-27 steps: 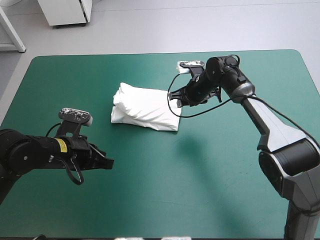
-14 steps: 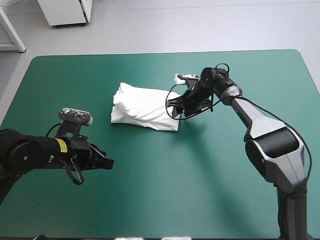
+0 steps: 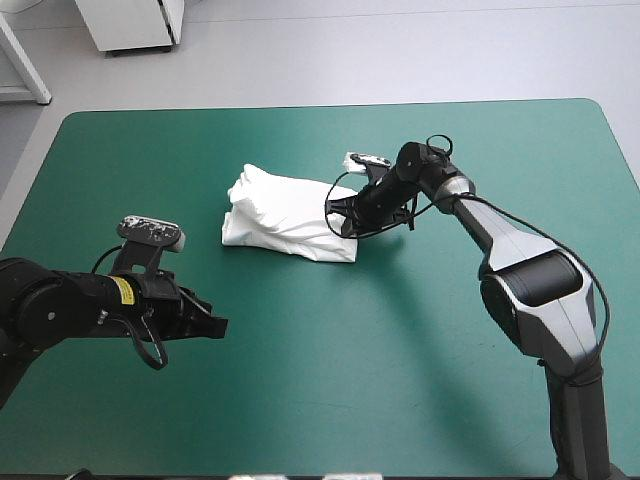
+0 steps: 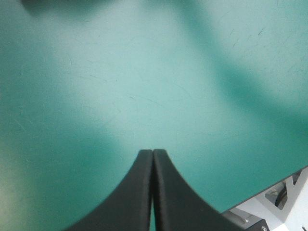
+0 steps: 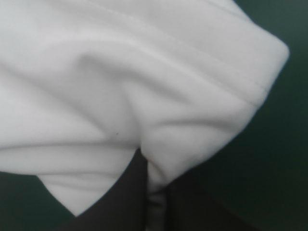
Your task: Fold the cloth
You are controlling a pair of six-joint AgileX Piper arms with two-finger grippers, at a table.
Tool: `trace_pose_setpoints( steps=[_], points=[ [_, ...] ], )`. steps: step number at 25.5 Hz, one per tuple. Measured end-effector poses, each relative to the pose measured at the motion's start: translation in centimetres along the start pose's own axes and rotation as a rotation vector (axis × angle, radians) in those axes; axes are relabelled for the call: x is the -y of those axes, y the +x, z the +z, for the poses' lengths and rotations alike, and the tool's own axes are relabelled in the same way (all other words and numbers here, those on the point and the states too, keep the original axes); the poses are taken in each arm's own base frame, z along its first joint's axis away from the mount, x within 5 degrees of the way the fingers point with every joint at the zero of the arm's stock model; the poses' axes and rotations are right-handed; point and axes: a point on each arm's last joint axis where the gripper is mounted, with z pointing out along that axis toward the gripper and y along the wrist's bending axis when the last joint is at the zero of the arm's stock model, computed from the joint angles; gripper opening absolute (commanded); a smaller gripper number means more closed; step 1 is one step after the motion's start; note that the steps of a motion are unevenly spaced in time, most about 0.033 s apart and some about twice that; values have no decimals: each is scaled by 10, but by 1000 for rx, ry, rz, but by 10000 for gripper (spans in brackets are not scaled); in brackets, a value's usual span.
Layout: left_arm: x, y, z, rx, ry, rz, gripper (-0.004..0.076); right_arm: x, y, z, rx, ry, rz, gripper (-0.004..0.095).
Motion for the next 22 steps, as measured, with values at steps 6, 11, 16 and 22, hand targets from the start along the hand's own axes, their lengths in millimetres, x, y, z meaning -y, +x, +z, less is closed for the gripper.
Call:
trace_pose_setpoints(
  steps=[6, 11, 16, 22],
  points=[
    [0, 0, 0, 0, -1, 0, -9, 5, 8, -10, -87, 145, -40, -17],
    [0, 0, 0, 0, 3, -1, -9, 28, 8, -38, -89, 344, -90, -17],
    [1, 0, 0, -1, 9, -3, -9, 77, 3, -80, -52, 491, -42, -17],
    [1, 0, 0, -2, 16, -5, -9, 148, 15, -138, -24, 594, 84, -17]
  ],
)
